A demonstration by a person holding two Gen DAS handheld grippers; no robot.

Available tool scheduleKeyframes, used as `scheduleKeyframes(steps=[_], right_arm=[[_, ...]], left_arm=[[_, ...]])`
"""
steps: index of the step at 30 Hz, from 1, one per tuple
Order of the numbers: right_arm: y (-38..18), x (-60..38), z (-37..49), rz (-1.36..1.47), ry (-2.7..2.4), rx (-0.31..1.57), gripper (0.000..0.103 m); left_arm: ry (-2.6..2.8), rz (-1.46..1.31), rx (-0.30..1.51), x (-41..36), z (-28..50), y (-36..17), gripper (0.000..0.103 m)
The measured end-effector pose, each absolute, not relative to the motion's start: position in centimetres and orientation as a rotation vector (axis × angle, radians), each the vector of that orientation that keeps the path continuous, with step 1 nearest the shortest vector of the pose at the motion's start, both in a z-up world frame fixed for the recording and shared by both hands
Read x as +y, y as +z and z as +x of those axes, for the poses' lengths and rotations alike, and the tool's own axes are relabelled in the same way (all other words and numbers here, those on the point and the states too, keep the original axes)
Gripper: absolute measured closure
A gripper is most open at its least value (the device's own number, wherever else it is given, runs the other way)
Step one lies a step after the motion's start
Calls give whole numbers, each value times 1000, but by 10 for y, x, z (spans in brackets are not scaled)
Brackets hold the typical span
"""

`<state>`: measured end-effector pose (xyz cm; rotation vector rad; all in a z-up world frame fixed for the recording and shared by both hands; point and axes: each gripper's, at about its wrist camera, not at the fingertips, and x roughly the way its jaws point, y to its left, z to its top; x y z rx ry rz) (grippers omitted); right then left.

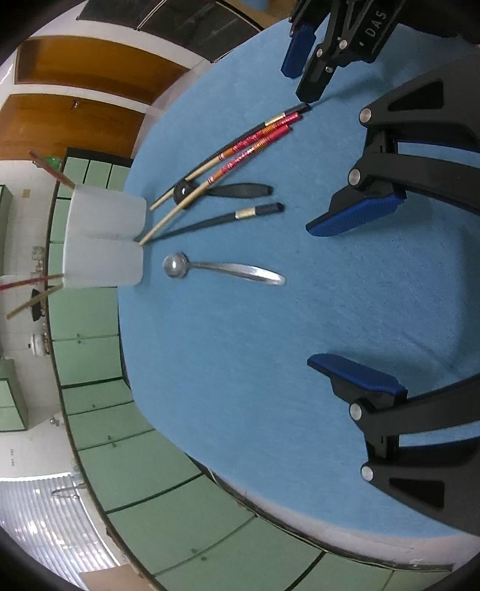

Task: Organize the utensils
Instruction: 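Grasp a black chopstick with gold band using the right gripper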

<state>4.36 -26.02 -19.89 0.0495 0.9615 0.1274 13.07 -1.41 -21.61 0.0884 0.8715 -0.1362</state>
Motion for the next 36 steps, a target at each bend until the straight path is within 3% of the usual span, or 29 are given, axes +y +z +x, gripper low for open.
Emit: scheduleKeyframes(steps=[6, 11, 16, 26, 27, 29, 36], right_arm=[[-197, -248, 45, 5, 125, 960, 68], [-196, -251, 43, -15, 121, 949, 92], [-194, -273, 41, 79, 120, 949, 93], [-194, -267, 44, 78, 177, 946, 86], [-195, -265, 46, 71, 175, 945, 86], [-196, -265, 51, 62, 166, 947, 97], [-195, -280, 48, 85, 125, 927, 97]], left_arm=[[-134, 84, 870, -13, 131, -214, 38], [-129, 81, 873, -13, 133, -212, 37], [-125, 66, 881, -8, 135, -212, 37], [-136, 73, 884, -15, 136, -211, 37], [-138, 73, 885, -16, 137, -211, 37], [-144, 70, 892, -19, 139, -212, 37], [-174, 69, 898, -32, 146, -213, 37]])
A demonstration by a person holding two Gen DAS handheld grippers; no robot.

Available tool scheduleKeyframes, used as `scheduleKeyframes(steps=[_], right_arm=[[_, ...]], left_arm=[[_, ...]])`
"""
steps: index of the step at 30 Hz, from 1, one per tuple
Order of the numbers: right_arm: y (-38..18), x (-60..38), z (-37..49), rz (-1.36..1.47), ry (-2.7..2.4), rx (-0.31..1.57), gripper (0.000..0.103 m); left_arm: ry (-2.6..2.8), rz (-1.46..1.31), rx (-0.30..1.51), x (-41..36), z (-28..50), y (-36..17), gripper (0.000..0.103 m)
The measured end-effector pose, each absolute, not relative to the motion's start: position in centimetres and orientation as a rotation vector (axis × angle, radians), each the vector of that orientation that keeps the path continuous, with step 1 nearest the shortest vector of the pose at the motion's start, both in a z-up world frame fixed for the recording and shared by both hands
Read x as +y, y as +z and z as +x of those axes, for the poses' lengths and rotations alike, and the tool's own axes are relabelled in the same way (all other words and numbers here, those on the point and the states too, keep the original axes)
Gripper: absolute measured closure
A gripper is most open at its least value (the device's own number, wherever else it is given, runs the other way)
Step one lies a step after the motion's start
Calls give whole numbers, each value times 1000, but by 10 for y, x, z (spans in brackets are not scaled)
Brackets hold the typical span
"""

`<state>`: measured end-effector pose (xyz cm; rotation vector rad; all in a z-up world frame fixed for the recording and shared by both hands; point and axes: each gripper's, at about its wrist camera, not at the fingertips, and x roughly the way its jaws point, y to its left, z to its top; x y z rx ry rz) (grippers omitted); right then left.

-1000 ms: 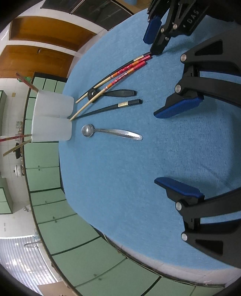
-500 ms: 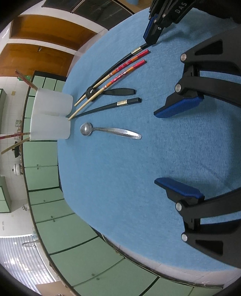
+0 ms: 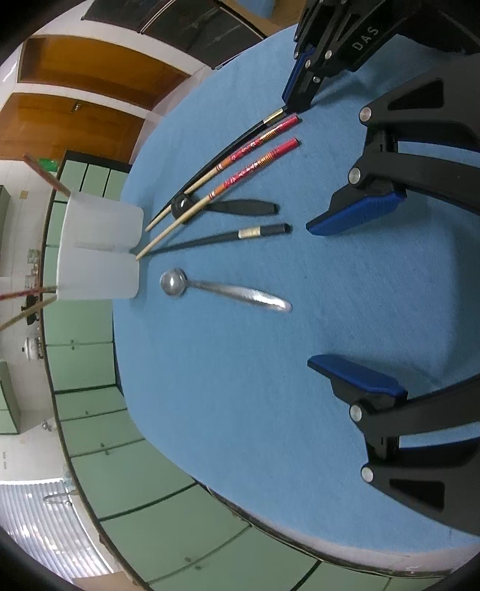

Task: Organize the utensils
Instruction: 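Grasp a black chopstick with gold band using the right gripper, then grasp the other black chopstick with the left gripper while the right holds its own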

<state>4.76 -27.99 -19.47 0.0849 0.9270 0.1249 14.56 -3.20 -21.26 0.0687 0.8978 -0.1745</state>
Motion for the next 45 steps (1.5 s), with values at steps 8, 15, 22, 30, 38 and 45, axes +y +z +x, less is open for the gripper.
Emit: scheduleKeyframes(steps=[8, 15, 22, 30, 38, 45], right_arm=[[-198, -296, 46, 116, 113, 925, 97], [-200, -303, 46, 158, 133, 928, 96], [-201, -304, 46, 170, 139, 929, 96], [-201, -304, 46, 159, 136, 930, 96], [-197, -308, 43, 184, 149, 914, 97], [-176, -308, 35, 137, 146, 883, 97]], left_arm=[[-175, 69, 907, -48, 161, -218, 37], [-177, 63, 906, -53, 171, -218, 52], [-211, 73, 894, -64, 170, -218, 90], [-200, 51, 881, -63, 165, -215, 95], [-205, 70, 804, -53, 140, -188, 95], [-226, 59, 738, -40, 120, -159, 96]])
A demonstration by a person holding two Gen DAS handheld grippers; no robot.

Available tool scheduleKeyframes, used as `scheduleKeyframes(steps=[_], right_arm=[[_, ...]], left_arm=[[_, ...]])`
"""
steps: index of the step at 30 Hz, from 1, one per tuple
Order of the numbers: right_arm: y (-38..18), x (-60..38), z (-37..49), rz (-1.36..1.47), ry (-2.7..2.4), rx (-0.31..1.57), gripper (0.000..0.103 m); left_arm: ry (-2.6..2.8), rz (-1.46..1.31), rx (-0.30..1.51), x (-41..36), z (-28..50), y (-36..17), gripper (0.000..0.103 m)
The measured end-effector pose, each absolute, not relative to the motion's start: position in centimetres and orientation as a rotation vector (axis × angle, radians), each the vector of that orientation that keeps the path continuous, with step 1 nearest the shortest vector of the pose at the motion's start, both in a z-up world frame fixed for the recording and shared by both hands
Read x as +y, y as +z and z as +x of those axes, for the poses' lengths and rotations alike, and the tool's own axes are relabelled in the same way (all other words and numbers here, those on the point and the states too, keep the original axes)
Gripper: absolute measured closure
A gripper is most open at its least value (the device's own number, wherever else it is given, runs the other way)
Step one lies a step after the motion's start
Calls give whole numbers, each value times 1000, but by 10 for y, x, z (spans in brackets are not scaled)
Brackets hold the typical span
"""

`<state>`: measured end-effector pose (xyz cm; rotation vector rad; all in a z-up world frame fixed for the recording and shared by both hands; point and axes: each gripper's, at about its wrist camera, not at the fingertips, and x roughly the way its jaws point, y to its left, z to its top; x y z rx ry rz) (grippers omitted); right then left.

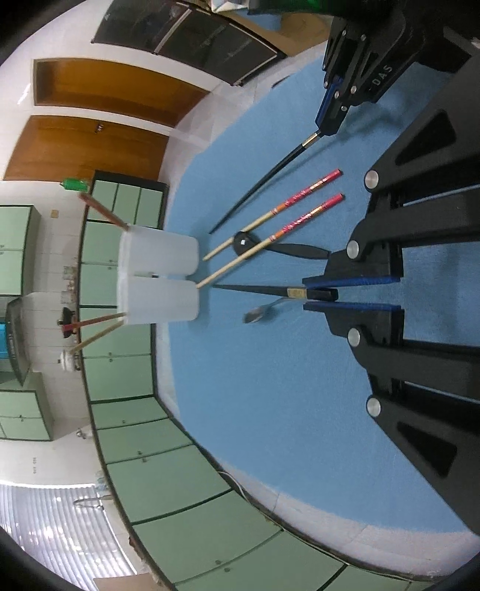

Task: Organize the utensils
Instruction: 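Grasp the other black chopstick with the left gripper while the right holds its own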

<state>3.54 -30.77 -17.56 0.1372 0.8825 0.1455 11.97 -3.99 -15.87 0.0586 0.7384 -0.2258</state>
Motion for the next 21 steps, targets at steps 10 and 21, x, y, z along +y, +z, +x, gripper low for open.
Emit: scheduleKeyframes(steps=[10, 21], right_arm=[[-175, -303, 33, 118, 137, 900, 97], [-195, -300, 31, 129, 139, 946, 97]], left_arm=[[-241, -32, 766, -8, 116, -151, 95], [-263, -53, 916, 3, 114, -209, 76]])
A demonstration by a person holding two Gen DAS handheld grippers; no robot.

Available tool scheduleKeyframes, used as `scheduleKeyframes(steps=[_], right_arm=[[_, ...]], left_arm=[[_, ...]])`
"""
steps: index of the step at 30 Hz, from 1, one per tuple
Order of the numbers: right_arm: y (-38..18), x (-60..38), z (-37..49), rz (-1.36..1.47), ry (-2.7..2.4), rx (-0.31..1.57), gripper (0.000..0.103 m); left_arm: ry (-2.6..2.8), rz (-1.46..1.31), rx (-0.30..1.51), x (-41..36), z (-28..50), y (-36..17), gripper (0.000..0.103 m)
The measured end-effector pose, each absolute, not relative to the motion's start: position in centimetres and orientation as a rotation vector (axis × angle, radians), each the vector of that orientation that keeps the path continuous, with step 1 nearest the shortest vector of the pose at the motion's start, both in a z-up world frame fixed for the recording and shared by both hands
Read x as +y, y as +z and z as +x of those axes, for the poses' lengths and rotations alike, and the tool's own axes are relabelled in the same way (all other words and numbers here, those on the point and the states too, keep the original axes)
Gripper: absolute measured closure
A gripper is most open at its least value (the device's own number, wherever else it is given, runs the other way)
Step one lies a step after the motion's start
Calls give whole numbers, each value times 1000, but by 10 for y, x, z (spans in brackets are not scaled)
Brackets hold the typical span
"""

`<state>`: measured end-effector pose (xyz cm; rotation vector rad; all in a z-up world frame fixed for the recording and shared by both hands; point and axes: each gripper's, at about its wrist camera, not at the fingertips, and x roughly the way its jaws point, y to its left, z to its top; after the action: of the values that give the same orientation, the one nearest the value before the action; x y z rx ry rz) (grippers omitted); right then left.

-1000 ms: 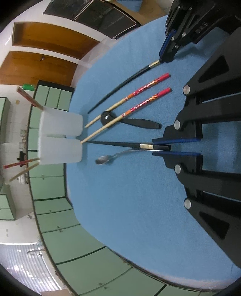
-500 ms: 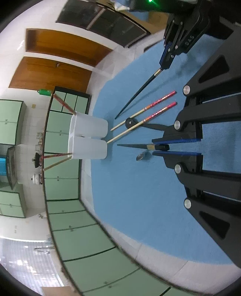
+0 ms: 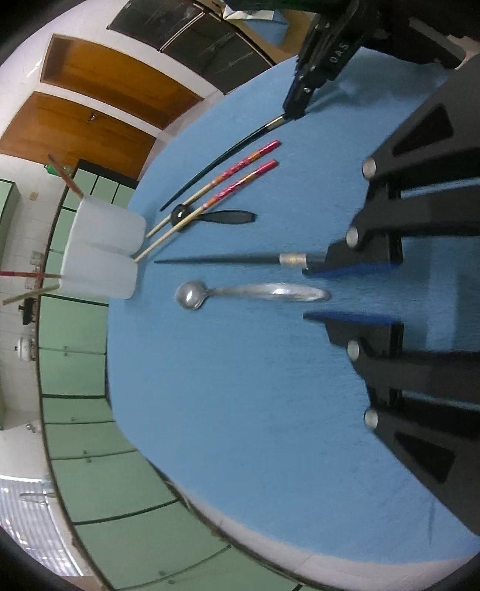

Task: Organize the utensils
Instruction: 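Grasp the other black chopstick with the left gripper while the right holds its own, then lift both black chopsticks and lower them into the white holder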

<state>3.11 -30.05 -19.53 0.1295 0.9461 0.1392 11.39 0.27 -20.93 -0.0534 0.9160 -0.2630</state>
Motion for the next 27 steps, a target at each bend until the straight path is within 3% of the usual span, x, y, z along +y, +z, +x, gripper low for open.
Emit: scheduleKeyframes(steps=[14, 19, 23, 27], right_arm=[[-197, -304, 31, 138, 147, 938, 97], [-198, -306, 31, 147, 153, 938, 97], [-199, -306, 33, 148, 152, 938, 96], [-198, -305, 33, 139, 150, 937, 97]], left_arm=[[-354, 33, 890, -34, 105, -209, 75], [-349, 62, 896, -44, 110, -216, 80], [-341, 58, 892, -46, 109, -217, 95], [-325, 37, 888, -44, 105, -216, 96]])
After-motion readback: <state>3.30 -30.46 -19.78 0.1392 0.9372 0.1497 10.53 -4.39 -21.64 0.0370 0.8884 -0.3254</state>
